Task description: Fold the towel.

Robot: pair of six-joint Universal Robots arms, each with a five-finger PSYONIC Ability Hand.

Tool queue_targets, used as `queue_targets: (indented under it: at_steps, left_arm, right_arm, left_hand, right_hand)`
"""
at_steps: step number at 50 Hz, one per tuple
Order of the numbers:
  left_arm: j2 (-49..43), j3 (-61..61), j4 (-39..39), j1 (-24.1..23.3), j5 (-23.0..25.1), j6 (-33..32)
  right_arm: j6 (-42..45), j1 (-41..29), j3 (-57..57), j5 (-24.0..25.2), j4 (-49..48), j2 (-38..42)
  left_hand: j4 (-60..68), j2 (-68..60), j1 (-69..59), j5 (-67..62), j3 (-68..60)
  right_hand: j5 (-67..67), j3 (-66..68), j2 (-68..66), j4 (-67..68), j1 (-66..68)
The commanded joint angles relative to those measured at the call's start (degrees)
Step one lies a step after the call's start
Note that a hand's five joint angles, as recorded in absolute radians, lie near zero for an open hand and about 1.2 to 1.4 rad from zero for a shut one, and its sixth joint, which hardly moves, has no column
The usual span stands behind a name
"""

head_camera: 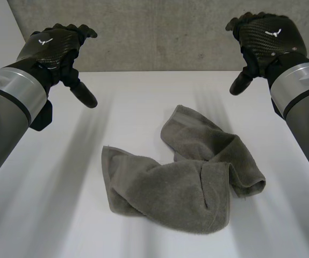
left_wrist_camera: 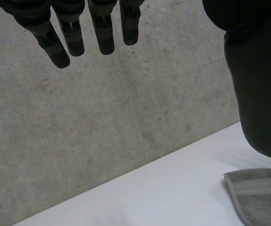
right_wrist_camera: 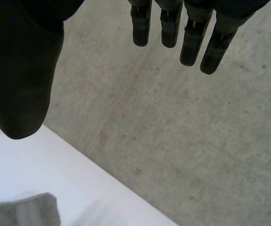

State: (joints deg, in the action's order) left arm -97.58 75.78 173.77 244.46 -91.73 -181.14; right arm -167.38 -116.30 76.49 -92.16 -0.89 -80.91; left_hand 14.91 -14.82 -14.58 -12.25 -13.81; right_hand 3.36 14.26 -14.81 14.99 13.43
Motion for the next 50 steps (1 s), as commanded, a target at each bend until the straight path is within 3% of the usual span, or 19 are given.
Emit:
queue_targets:
  at_steps: [1, 20, 25, 30, 33, 38, 46, 48, 49, 50]
  left_arm:
    - [0.28, 0.07, 0.16, -0.56, 0.06, 0.17]
    - [-1.12, 0.86, 0.34, -1.26, 0.76, 0.00]
    - [-5.33, 1.38, -0.80, -3.45, 0.85, 0.52]
    - [-8.07, 7.28, -3.70, -7.33, 1.11, 0.17]
    - [-9.48, 12.29, -2.83, -7.59, 1.29, 0.08]
    - [-14.38, 18.52, 4.89, -8.03, 1.20, -0.09]
    - [-18.35, 18.79, 9.92, -8.29, 1.11, -0.18]
    - [-18.79, 18.53, 10.18, -8.29, 1.03, -0.18]
    - [-18.97, 18.27, 10.27, -8.29, 1.03, -0.18]
    - [-19.05, 18.18, 10.27, -8.38, 1.03, -0.18]
  right_arm:
    - [-0.06, 0.11, -2.48, 0.05, 4.05, 3.31]
    - [-0.41, 2.13, -3.27, 0.93, 4.67, 4.19]
    - [2.32, 2.22, -2.39, 5.41, 5.37, 4.98]
    - [10.99, 6.25, 6.28, 13.22, 6.95, 7.44]
    - [14.09, 8.29, 9.73, 14.55, 6.52, 7.61]
    - [21.56, 14.78, 19.39, 19.37, 2.22, 10.41]
    - [21.57, 16.02, 23.18, 20.88, -1.31, 15.52]
    - [21.39, 15.93, 23.45, 20.62, -3.14, 17.97]
    - [21.39, 15.93, 23.45, 20.62, -3.15, 17.99]
    - [21.39, 15.93, 23.45, 20.44, -4.12, 18.78]
  left_hand:
    - [-4.87, 4.78, 4.53, 12.20, 3.76]
    - [-2.86, 2.76, 2.52, 10.19, 1.75]
    - [-1.34, 1.24, 1.00, 8.67, 0.23]
    - [-3.19, 3.09, 2.85, 10.52, 2.08]
    - [-4.36, 4.27, 4.02, 11.69, 3.26]
    - [-4.70, 4.61, 4.36, 12.03, 3.59]
    - [2.36, -2.46, -2.70, 4.97, -3.47]
    - [6.74, -6.83, -7.08, 0.59, -7.85]
    - [11.57, -11.66, -11.91, -4.24, -12.68]
    - [19.11, -19.20, -19.45, -11.78, -20.22]
  right_hand:
    - [-3.36, -4.26, 4.81, -4.99, -3.43]
    - [-3.36, -4.26, 4.81, -4.99, -3.43]
    - [-3.36, -4.26, 4.81, -4.99, -3.43]
    - [-3.36, -4.26, 4.81, -4.99, -3.43]
    - [-3.36, -4.26, 4.81, -4.99, -3.43]
    - [-3.36, -4.26, 4.81, -4.99, -3.43]
    - [-3.36, -4.26, 4.81, -4.99, -3.43]
    - [11.42, 10.52, -9.97, 9.79, 11.35]
    - [11.53, 10.62, -10.07, 9.89, 11.46]
    - [21.29, 20.38, -19.83, 19.65, 21.22]
